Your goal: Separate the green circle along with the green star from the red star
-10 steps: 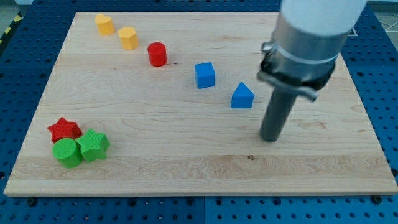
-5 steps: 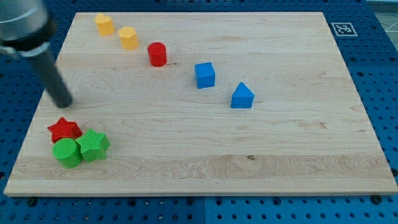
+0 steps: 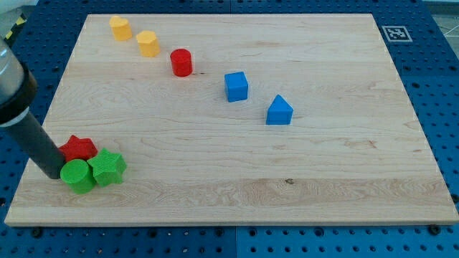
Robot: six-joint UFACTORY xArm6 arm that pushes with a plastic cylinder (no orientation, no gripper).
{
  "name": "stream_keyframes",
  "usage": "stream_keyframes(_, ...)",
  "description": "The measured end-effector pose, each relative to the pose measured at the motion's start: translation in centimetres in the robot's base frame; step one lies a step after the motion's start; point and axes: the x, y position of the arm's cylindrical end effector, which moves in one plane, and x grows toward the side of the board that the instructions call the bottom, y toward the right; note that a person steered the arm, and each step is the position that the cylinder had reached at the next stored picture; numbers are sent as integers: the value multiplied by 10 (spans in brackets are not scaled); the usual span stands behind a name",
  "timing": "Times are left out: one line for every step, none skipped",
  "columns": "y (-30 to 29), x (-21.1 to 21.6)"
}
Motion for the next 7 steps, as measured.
stream_keyframes(-8, 29)
stream_keyframes(-11, 41)
stream_keyframes(-1, 30)
stream_keyframes(33, 8)
stream_keyframes(54, -8)
stream_keyframes(81, -20)
stream_keyframes(109, -30)
